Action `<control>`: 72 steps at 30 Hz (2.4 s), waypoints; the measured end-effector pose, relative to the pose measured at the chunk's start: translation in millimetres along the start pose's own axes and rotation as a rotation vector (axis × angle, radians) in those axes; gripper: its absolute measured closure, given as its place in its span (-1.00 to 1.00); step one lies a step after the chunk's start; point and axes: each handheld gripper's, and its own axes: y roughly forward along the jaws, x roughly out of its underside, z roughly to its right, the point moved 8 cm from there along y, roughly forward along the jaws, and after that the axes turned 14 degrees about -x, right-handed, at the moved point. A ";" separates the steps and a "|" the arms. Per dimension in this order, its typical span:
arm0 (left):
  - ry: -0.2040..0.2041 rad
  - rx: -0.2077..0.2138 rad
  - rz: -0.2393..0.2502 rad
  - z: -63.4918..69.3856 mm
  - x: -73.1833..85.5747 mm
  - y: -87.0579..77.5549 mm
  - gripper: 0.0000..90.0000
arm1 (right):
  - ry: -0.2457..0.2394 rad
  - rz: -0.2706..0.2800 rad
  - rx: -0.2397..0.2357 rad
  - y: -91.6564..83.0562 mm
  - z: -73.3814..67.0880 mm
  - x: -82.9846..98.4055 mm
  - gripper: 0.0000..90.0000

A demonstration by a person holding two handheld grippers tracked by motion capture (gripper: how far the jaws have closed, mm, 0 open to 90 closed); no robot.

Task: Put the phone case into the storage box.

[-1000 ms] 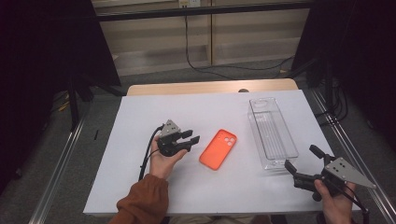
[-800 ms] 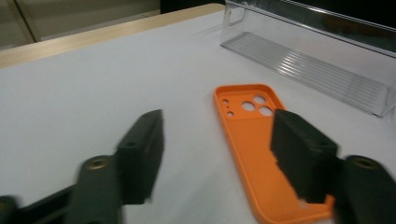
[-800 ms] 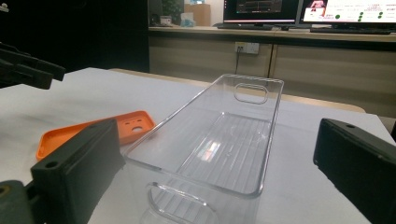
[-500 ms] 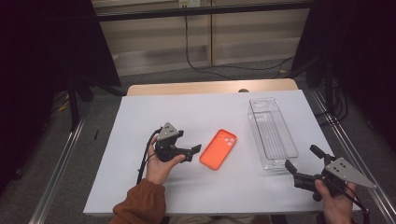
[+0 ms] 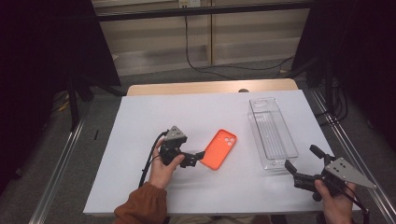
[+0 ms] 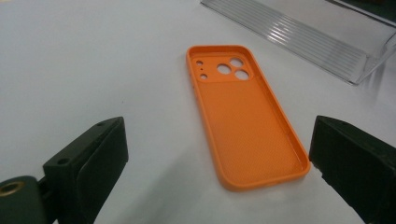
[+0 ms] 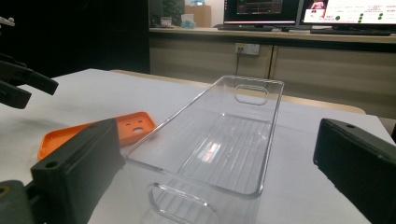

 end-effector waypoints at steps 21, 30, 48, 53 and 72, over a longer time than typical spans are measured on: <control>0.059 0.014 -0.143 22.2 -4.7 34.6 -0.91 | 0.002 -0.003 -0.004 0.1 0.1 0.3 -1.00; 0.059 0.011 -0.209 28.7 -7.1 53.9 -0.91 | 0.002 -0.004 -0.004 0.1 0.2 0.4 -1.00; 0.060 0.010 -0.304 43.8 -15.2 83.7 -0.87 | 0.001 -0.002 -0.005 0.0 0.1 0.4 -1.00; 0.063 -0.002 -0.315 44.7 -13.4 90.8 -0.89 | 0.003 -0.006 -0.009 0.1 -0.3 0.7 -1.00; 0.150 -0.133 -0.374 54.5 -13.5 100.9 -0.92 | 0.004 -0.006 -0.011 0.4 -0.7 0.8 -1.00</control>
